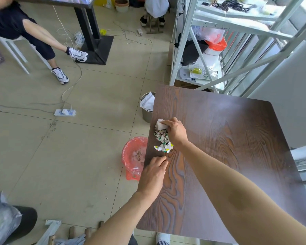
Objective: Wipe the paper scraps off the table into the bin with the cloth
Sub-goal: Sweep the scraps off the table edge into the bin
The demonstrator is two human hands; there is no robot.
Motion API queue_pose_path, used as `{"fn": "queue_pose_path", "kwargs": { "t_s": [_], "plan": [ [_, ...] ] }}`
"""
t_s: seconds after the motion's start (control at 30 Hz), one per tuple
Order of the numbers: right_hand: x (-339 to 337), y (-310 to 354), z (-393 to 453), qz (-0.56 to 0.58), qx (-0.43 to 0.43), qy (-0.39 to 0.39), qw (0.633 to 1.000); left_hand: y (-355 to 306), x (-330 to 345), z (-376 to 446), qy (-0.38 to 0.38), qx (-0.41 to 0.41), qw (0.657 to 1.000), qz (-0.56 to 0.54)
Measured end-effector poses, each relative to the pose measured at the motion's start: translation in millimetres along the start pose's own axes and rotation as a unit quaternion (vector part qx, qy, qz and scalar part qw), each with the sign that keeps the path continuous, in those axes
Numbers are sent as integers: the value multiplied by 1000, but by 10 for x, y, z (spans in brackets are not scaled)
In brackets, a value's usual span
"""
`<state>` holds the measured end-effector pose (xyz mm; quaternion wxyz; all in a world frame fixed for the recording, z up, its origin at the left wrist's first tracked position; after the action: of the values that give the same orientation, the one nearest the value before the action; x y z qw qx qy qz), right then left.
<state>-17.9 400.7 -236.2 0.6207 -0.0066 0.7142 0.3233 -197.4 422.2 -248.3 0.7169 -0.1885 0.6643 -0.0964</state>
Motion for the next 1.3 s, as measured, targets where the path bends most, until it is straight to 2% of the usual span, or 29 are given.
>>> {"fn": "queue_pose_path", "kwargs": {
  "t_s": [0.1, 0.23, 0.4, 0.57, 0.8, 1.03, 1.3],
  "plan": [
    [-135, -13, -31, 16, -2, -25, 1000, 9, 4, -3, 5, 5, 1000, 3],
    [-358, -225, -345, 67, 127, -103, 984, 10, -29, -8, 6, 21, 1000, -2],
    [-300, -264, -988, 102, 321, -121, 934, 36, -73, -41, 7, 25, 999, -21],
    [-90, -1, -1048, 161, 396, -110, 897, 86, -108, -99, 5, 37, 999, -21],
    [-39, 190, -803, 187, 405, -109, 888, 79, -139, -30, 4, 35, 999, -16],
    [-19, 220, -437, 141, 381, -83, 910, 117, -65, 81, 27, 35, 998, -38],
    [27, 310, -151, 98, 305, -49, 946, 180, -114, 240, 22, 37, 997, -64]
  ]
}}
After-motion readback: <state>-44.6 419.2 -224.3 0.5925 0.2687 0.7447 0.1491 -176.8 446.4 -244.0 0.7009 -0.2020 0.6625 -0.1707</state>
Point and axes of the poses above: each hand's wrist, its own z-axis towards the middle knuckle, its own x-axis out of the palm, y = z × x, the point moved 6 cm from there along z, towards the middle knuckle, and after that the axes turned 3 degrees about -y, right-handed, at the moved point
